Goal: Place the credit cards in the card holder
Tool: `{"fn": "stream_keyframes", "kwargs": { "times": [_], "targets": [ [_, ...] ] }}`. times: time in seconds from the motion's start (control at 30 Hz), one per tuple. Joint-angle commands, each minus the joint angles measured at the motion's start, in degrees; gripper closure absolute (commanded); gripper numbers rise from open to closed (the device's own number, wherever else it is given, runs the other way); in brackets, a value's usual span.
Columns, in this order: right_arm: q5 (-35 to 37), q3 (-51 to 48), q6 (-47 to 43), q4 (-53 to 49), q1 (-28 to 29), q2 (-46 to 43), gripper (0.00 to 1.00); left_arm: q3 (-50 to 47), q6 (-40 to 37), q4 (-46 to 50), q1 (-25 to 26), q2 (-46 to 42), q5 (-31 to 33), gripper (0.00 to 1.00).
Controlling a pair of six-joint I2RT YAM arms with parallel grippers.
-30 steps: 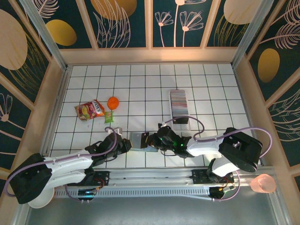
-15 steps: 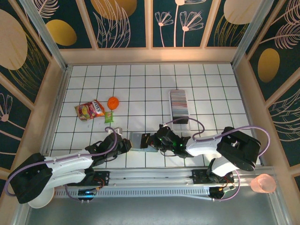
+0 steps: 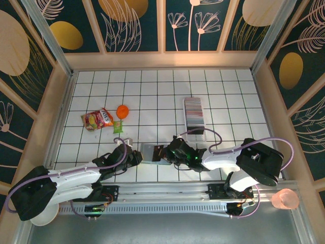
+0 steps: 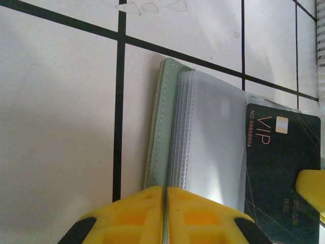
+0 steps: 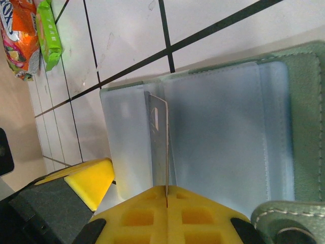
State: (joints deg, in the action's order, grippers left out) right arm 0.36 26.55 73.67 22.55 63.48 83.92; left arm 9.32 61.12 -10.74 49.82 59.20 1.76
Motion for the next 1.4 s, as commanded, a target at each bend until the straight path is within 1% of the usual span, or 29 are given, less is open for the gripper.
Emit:
{"fn": "stream_keyframes", "kwargs": {
  "times": [0.0,0.13,0.23,0.3,0.47,0.77,1.2,1.23,1.37],
  "targets": [
    [1.28,0.52,-0.18,-5.26,0.76,-0.49,1.0,-0.79,-0.04,-1.2,0.23,-0.22,-0.4,0.9],
    [0.93,-0.07,-0.63,-4.01,0.78,-1.17,1.0,-1.09,0.16,-1.29,0.19,-0.57,-0.18,0.9],
    [0.87,0.26,-1.0,-2.41,0.7,-0.06,1.0,-0.98,0.19,-1.25,0.21,-0.49,-0.11,0.9],
    [-1.17,0.07,-0.9,-0.18,0.75,0.83,1.0,-0.98,0.05,-1.36,0.14,-0.36,-0.09,0.9],
    [-2.61,-0.12,-1.12,3.9,0.76,2.43,1.0,-0.98,-0.02,-1.34,0.24,-0.05,-0.36,0.9],
    [-4.19,-0.57,-0.05,7.52,0.76,4.86,1.0,-1.13,-0.1,-1.04,0.2,-0.18,-0.35,0.91],
    [-4.48,1.57,-0.23,8.84,0.59,8.54,1.0,-1.5,0.22,-0.68,0.21,-1.28,-0.18,0.91],
    [-4.36,1.93,-0.44,8.5,0.63,8.58,0.98,-1.54,0.16,-0.68,0.22,-1.28,-0.18,0.92],
    [-3.79,3.79,-2.21,5.11,0.68,8.62,0.86,-1.66,0.17,-0.73,0.18,-1.28,-0.2,0.92]
  ]
}}
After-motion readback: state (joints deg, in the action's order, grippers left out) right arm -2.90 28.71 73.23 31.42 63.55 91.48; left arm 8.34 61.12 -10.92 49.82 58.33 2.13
